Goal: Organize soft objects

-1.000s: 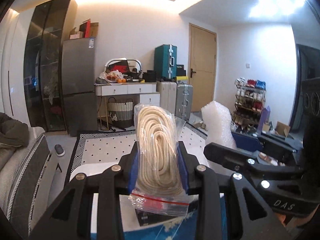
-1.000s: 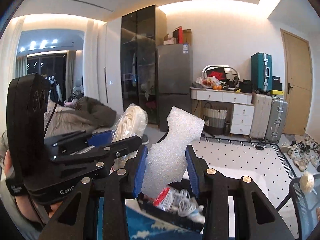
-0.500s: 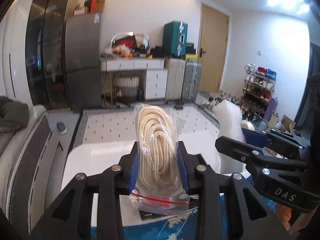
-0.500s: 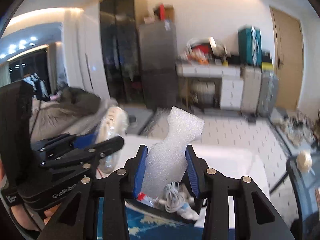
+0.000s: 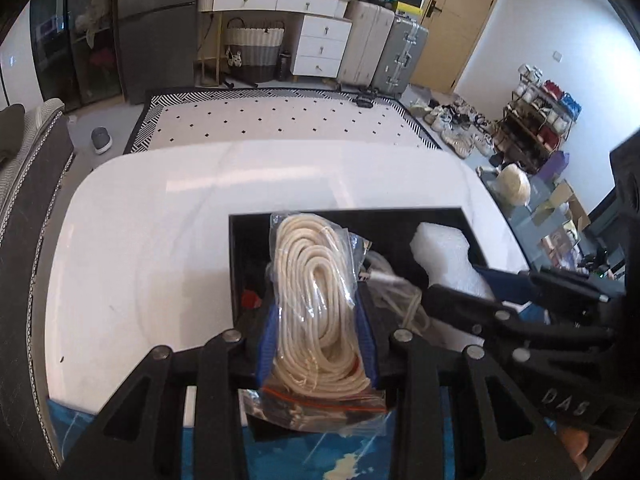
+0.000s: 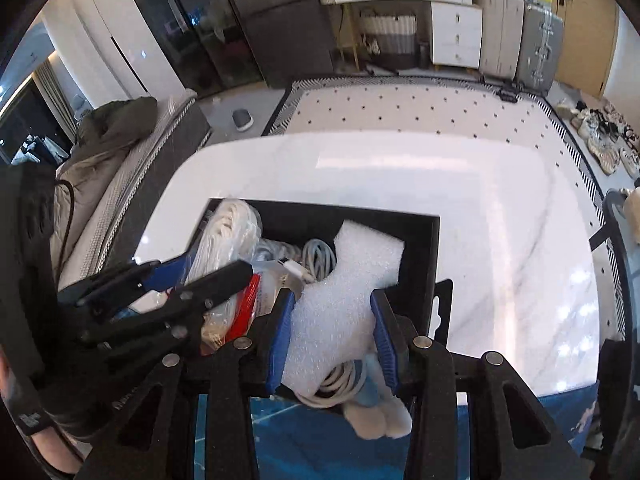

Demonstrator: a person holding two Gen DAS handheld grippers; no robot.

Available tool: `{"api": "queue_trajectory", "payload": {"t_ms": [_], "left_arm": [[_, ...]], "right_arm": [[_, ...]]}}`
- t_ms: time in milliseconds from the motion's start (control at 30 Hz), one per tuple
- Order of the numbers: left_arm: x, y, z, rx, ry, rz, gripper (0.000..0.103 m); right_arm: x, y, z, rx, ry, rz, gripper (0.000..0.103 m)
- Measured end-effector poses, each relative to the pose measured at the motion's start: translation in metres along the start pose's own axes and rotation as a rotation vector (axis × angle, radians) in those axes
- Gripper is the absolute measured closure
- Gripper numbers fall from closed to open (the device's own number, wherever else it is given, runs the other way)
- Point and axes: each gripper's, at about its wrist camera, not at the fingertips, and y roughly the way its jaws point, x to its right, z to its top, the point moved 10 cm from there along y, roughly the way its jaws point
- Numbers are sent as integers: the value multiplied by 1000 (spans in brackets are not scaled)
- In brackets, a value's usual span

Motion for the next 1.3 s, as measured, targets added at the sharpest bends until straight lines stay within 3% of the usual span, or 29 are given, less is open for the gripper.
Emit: {"api": "queue_trajectory", "payload": {"t_ms": [300,400,567,667,767,833,867,900,967,1133,1300], "left_arm": [[15,-10,-25,-10,48,30,69],[14,-13,-24,0,61,50,66],[19,-24,-25,27,68,46,45],[12,-39,-21,59,59,65,43],[6,-66,-15,129,38,95,41],[0,-90,-15,203,27,164,33],[-3,-103,-17,243,29,199,25],[-3,-113,-20,275,31,216,16],[-6,-136,-29,344,25,234,10],[-13,-175,-56,439,29,285,3],[-9,-191,-79,496,50,267,0]], "right_arm": [[8,14,-13,-60,-3,47,65],[10,17,-15,-69,34,92,55],[6,10,-19,-61,30,78,50],[5,-1,-21,-44,54,104,44],[2,-26,-19,29,69,132,35],[-3,-48,-24,81,51,154,34],[-6,-58,-27,106,33,152,32],[-9,-67,-32,129,17,142,25],[-13,-88,-45,209,-22,107,17],[-28,-132,-77,364,-108,79,15],[-25,-169,-99,547,-93,14,4]]}}
